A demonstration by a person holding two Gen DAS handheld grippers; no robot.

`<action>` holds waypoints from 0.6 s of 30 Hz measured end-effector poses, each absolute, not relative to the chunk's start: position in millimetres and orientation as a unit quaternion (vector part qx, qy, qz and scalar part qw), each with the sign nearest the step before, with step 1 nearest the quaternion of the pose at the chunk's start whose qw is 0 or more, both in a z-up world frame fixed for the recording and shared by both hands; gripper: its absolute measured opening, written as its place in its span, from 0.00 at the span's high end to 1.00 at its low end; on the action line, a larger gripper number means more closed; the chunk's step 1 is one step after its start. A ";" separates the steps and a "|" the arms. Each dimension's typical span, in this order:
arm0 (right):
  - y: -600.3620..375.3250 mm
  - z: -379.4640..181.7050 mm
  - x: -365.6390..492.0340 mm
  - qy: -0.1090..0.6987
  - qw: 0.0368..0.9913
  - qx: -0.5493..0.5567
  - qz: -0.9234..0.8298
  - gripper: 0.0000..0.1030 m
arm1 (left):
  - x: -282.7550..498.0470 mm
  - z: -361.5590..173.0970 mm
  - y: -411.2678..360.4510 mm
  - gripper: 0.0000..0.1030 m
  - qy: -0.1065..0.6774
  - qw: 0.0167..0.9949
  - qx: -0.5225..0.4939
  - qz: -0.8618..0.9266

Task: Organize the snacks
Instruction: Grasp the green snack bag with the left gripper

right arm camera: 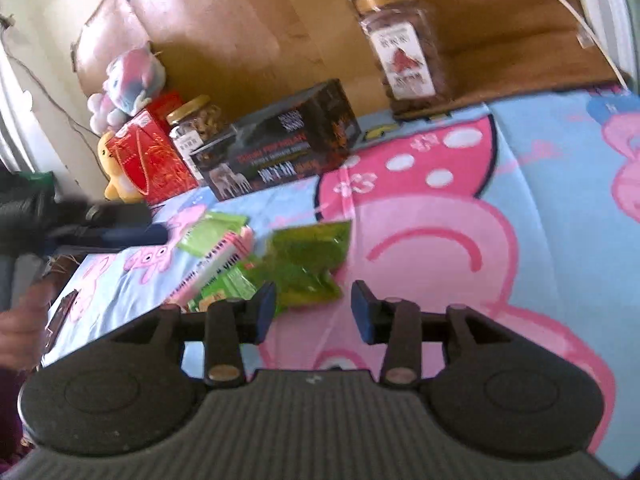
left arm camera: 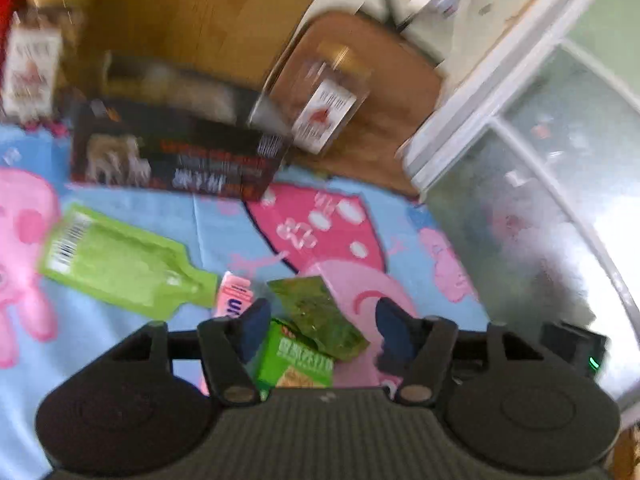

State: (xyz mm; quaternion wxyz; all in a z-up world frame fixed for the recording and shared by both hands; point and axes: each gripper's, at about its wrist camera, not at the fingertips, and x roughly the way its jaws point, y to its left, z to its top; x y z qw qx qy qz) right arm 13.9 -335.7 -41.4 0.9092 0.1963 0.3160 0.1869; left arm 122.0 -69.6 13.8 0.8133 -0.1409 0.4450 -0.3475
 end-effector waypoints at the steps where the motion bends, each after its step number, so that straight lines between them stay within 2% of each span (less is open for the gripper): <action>1: -341.8 -44.1 15.2 0.319 0.905 0.210 0.185 0.57 | 129.8 5.6 -80.3 0.42 0.463 0.806 -0.133 -0.343; 4: -369.9 -50.1 18.3 0.326 0.887 0.275 0.178 0.56 | 148.6 -17.0 -98.6 0.42 0.521 0.784 -0.129 -0.313; 6: -384.5 -55.1 22.6 0.338 0.865 0.319 0.186 0.56 | 151.6 -18.1 -104.7 0.29 0.519 0.779 -0.138 -0.323; 10: -387.7 -67.4 37.9 0.360 0.827 0.374 0.216 0.57 | 155.5 -24.4 -115.7 0.30 0.532 0.769 -0.149 -0.323; 13: -379.7 -67.1 42.9 0.357 0.825 0.380 0.219 0.58 | 151.0 -25.7 -118.8 0.38 0.524 0.777 -0.144 -0.318; 14: -376.9 -66.4 42.7 0.354 0.826 0.379 0.222 0.58 | 150.6 -25.4 -119.7 0.50 0.522 0.777 -0.147 -0.320; 15: -372.9 -66.3 42.6 0.351 0.829 0.375 0.223 0.58 | 148.0 -25.1 -118.0 0.59 0.520 0.776 -0.152 -0.322; 16: -368.6 -66.0 41.7 0.346 0.833 0.370 0.223 0.58 | 149.2 -24.2 -117.2 0.61 0.520 0.773 -0.162 -0.324; 18: -363.1 -65.1 39.2 0.333 0.841 0.364 0.222 0.58 | 146.6 -22.7 -116.1 0.74 0.520 0.761 -0.181 -0.343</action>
